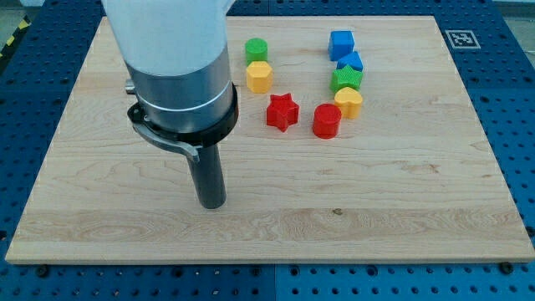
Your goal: Push the yellow hexagon to the top center
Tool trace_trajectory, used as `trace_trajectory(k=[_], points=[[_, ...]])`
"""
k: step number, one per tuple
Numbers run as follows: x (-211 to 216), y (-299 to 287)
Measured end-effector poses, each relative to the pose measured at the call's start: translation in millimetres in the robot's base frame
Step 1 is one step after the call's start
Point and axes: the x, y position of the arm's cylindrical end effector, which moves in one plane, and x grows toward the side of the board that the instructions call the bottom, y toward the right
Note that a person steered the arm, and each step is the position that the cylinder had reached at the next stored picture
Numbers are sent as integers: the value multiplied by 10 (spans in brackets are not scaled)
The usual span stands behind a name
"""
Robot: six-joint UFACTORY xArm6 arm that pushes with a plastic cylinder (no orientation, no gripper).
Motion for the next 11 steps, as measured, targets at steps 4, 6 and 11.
trace_trajectory(k=[4,6,11], points=[[-1212,-284],[-1875,445],[-2216,1010]])
